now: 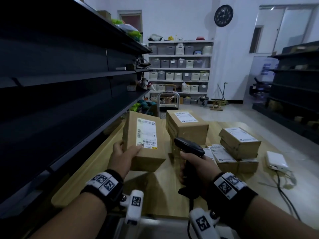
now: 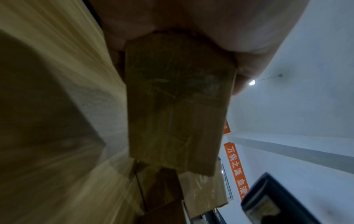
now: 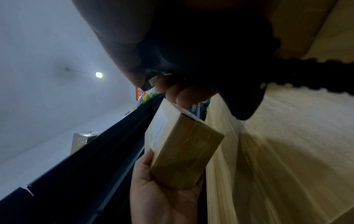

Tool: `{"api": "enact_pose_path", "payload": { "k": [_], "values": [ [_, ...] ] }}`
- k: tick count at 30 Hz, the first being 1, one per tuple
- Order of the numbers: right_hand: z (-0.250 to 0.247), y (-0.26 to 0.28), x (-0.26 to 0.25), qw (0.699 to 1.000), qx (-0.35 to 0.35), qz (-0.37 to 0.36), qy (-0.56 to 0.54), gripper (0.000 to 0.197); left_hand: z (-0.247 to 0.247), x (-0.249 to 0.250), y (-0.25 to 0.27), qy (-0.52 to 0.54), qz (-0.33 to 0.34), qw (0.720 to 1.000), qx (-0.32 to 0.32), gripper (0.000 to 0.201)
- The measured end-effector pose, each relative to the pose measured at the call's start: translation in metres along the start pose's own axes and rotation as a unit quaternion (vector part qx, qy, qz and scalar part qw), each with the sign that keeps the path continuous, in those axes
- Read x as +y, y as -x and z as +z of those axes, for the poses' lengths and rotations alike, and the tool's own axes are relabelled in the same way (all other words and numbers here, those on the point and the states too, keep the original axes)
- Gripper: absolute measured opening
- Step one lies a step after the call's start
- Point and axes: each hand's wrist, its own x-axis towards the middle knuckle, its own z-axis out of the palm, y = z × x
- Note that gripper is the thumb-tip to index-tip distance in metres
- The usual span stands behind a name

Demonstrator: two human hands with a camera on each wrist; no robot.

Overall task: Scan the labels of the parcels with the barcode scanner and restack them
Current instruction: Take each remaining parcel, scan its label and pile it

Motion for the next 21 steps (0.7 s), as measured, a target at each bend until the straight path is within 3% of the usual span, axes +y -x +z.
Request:
{"api": "enact_pose_path", "payload": {
  "k": [3, 6, 8, 15, 21],
  "values": [
    [0.003, 0.002, -0.006, 1.0, -0.006, 0.0, 0.01, 0.025, 0.003, -0.013, 0.004, 0.046, 0.039, 0.998, 0.005, 0.068],
    [0.008, 0.006, -0.008, 1.0, -0.019, -0.001, 0.019, 0.021, 0.006, -0.026, 0.004, 0.105, 0.027, 0.994, 0.016, 0.09],
    [0.01, 0.007, -0.009, 0.999, -0.027, -0.008, 0.026, 0.021, 0.007, -0.036, 0.0, 0.126, 0.016, 0.992, 0.023, 0.089],
    [0.018, 0.008, -0.012, 0.994, -0.026, -0.011, 0.102, 0.017, 0.007, -0.072, -0.008, 0.078, 0.03, 0.996, 0.044, 0.1],
    [0.02, 0.002, -0.014, 0.989, -0.017, -0.005, 0.149, 0.019, 0.003, -0.08, -0.016, 0.065, 0.02, 0.997, 0.039, 0.092]
  ]
}}
